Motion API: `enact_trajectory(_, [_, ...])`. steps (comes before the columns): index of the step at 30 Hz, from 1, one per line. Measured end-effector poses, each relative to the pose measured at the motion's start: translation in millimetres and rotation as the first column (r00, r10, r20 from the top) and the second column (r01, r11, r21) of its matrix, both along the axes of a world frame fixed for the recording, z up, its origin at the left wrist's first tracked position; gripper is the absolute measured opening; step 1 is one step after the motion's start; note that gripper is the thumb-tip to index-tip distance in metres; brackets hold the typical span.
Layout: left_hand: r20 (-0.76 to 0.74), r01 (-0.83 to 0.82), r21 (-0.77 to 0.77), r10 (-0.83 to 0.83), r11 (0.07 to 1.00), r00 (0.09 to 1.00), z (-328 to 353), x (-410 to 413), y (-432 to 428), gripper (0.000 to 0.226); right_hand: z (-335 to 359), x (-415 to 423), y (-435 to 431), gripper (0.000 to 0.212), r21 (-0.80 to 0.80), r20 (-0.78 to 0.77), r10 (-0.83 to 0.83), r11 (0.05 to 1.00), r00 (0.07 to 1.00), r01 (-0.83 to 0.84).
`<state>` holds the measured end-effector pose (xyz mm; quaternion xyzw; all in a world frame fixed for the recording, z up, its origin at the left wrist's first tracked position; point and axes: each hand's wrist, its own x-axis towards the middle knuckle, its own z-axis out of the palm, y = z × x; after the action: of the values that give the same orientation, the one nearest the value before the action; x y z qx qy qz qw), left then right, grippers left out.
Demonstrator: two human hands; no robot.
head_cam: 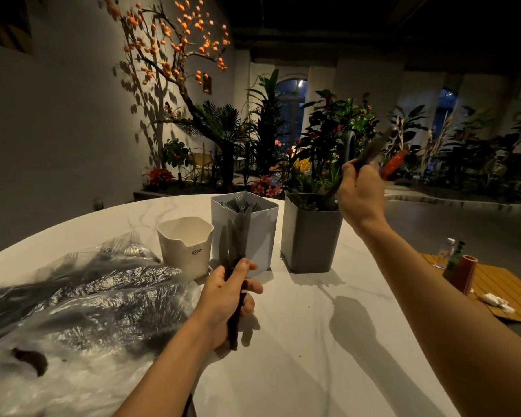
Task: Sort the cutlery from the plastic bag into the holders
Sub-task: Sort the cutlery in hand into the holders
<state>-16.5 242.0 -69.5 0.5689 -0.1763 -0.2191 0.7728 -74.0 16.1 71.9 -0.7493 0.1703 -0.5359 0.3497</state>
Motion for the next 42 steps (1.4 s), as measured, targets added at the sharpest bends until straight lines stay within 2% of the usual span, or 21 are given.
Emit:
enact_trajectory(2, [-0.005,-0.001,-0.012,0.001,1.000,1.000,-0.3,-0.4,-0.1,0.031,-6.3,4.8,0.1,0.020,-0.036,-0.206,0.001,0.999,0.979,-0.009])
enact_trajectory(5, [-0.012,-0.003,-0.007,0.003,1.000,1.000,-0.5,-0.2,0.2,0.031,-17.9,11.4,-0.6,0.027,-0.166,-0.474,-0.214,0.974,0.854,0.152])
enact_trajectory(7, [-0.013,-0.003,-0.006,0.003,1.000,1.000,-1.0,0.6,0.5,0.032,-23.0,13.7,4.7,0.021,-0.203,-0.558,-0.288,0.957,0.778,0.209])
enact_trajectory(8, [-0.015,-0.001,-0.007,0.000,1.000,1.000,-1.3,0.8,0.5,0.032,-24.8,15.1,5.6,0.017,-0.191,-0.567,-0.275,0.961,0.777,0.202])
enact_trajectory(10, [-0.021,0.009,-0.009,-0.009,1.000,1.000,-1.5,0.5,0.3,0.033,-29.7,17.3,4.9,0.034,-0.188,-0.515,-0.261,0.964,0.817,0.190])
enact_trajectory(12, [-0.015,0.018,-0.004,-0.018,1.000,1.000,-0.9,0.0,0.5,0.032,-32.4,18.3,2.4,0.059,-0.215,-0.339,-0.273,0.954,0.900,0.209])
enact_trajectory(15, [-0.003,0.024,-0.001,-0.024,1.000,1.000,0.0,-0.4,1.2,0.032,-33.4,19.3,0.1,0.067,-0.318,-0.081,-0.237,0.927,0.968,0.200])
enact_trajectory(17, [-0.004,0.027,0.001,-0.027,1.000,1.000,-0.5,0.0,1.6,0.033,-35.9,19.3,-2.4,0.058,-0.437,-0.101,-0.255,0.880,0.962,0.187])
enact_trajectory(19, [-0.013,0.030,-0.004,-0.030,1.000,0.999,-1.0,-0.1,1.9,0.033,-39.3,17.8,-6.2,0.036,-0.557,-0.290,-0.362,0.817,0.886,0.151])
enact_trajectory(21, [-0.017,0.028,-0.010,-0.029,1.000,0.999,-1.1,0.1,2.0,0.034,-43.8,18.1,-9.2,0.042,-0.594,-0.497,-0.460,0.799,0.735,0.099])
enact_trajectory(22, [-0.019,0.026,-0.011,-0.026,1.000,0.999,-1.2,0.4,1.9,0.034,-44.3,16.7,-6.1,0.046,-0.582,-0.539,-0.473,0.807,0.697,0.098])
enact_trajectory(23, [-0.023,0.026,-0.014,-0.026,1.000,0.999,-1.3,0.8,1.6,0.035,-44.5,16.0,-1.9,0.048,-0.578,-0.516,-0.468,0.808,0.717,0.111])
enact_trajectory(25, [-0.035,0.024,-0.022,-0.024,0.999,0.999,-1.4,1.5,0.8,0.037,-44.5,14.6,15.9,0.045,-0.621,-0.311,-0.410,0.770,0.857,0.143])
enact_trajectory(26, [-0.041,0.020,-0.026,-0.022,0.999,0.999,-1.2,1.7,0.3,0.038,-46.0,14.4,28.8,0.040,-0.610,-0.215,-0.324,0.781,0.921,0.132])
enact_trajectory(27, [-0.046,0.019,-0.035,-0.020,0.999,0.999,-1.0,1.7,0.3,0.040,-49.2,15.4,42.8,0.036,-0.555,-0.177,-0.213,0.828,0.961,0.081])
enact_trajectory(28, [-0.050,0.021,-0.050,-0.024,0.999,0.998,-0.6,1.5,1.0,0.041,-53.5,15.5,59.1,0.033,-0.455,-0.211,-0.085,0.890,0.974,-0.021])
enact_trajectory(30, [-0.042,0.031,-0.075,-0.034,0.997,0.999,-0.5,1.0,2.6,0.039,-64.1,14.1,92.1,0.039,-0.148,-0.384,0.178,0.957,0.906,-0.251])
enact_trajectory(32, [-0.001,0.029,-0.036,-0.029,0.999,1.000,-2.1,1.0,3.2,0.030,-76.7,14.2,115.3,0.046,0.175,-0.496,0.420,0.905,0.759,-0.387])
enact_trajectory(34, [0.033,-0.001,0.024,0.000,1.000,0.999,-5.1,2.3,2.3,0.019,-90.4,15.6,126.5,0.030,0.351,-0.437,0.582,0.812,0.686,-0.465])
enact_trajectory(37, [0.050,-0.010,0.062,0.007,0.998,0.999,-6.1,0.9,0.8,0.017,-100.8,17.1,128.7,0.015,0.474,-0.261,0.660,0.723,0.704,-0.502])
enact_trajectory(42, [-0.012,0.094,0.015,-0.094,0.995,0.995,4.1,-5.7,5.8,0.019,-106.7,12.8,118.6,0.019,0.599,-0.101,0.737,0.581,0.668,-0.551])
